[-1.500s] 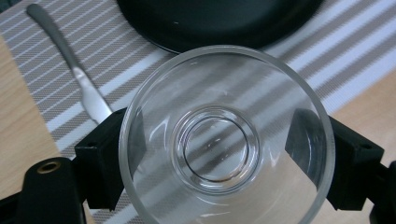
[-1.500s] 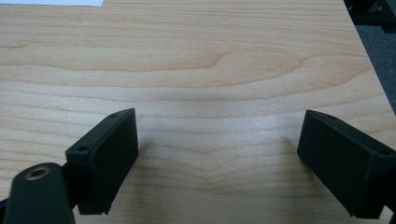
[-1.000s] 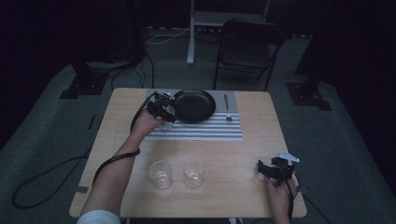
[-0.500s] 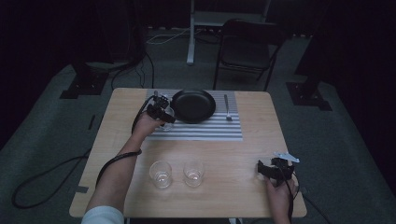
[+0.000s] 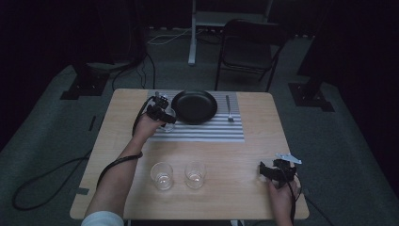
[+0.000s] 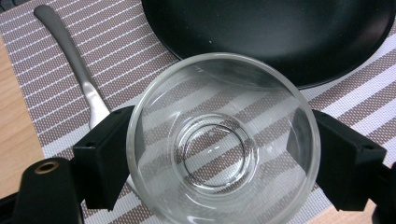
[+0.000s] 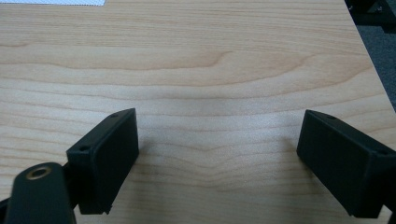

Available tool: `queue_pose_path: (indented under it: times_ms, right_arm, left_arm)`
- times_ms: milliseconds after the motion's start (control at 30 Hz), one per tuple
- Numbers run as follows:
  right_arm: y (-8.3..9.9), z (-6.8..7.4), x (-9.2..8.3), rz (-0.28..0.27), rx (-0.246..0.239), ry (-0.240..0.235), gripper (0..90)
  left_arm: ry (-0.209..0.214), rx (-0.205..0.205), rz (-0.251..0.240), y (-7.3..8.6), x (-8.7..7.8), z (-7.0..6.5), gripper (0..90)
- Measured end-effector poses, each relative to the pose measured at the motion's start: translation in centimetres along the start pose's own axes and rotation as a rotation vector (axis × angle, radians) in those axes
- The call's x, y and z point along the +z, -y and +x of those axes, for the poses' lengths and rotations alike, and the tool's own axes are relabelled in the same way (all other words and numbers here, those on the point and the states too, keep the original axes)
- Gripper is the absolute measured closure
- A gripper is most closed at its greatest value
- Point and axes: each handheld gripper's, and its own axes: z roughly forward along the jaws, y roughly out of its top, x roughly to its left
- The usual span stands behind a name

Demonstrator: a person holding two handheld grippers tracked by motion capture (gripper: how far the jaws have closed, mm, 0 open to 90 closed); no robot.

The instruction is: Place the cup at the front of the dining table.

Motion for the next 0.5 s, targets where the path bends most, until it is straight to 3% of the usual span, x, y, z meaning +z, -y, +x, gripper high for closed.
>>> queue_pose_path:
  times_ms: [100, 367, 400, 500]
  right_arm:
    - [0.0, 0.0, 0.0, 0.000, 0.000, 0.000, 12.3]
    - [0.0, 0.0, 0.0, 0.000, -0.001, 0.000, 12.3]
    - [0.0, 0.0, 0.0, 0.000, 0.000, 0.000, 12.3]
    - [0.0, 0.0, 0.0, 0.000, 0.000, 0.000, 12.2]
  left_arm:
    - [0.010, -0.019, -0.003, 0.2, -0.3, 0.1, 17.0]
    - [0.025, -0.016, -0.014, 1.0, -1.0, 0.2, 14.1]
    - [0.040, -0.019, -0.020, 1.0, -1.2, 0.3, 9.1]
    - [0.018, -0.012, -0.074, 1.3, -1.6, 0.2, 9.1]
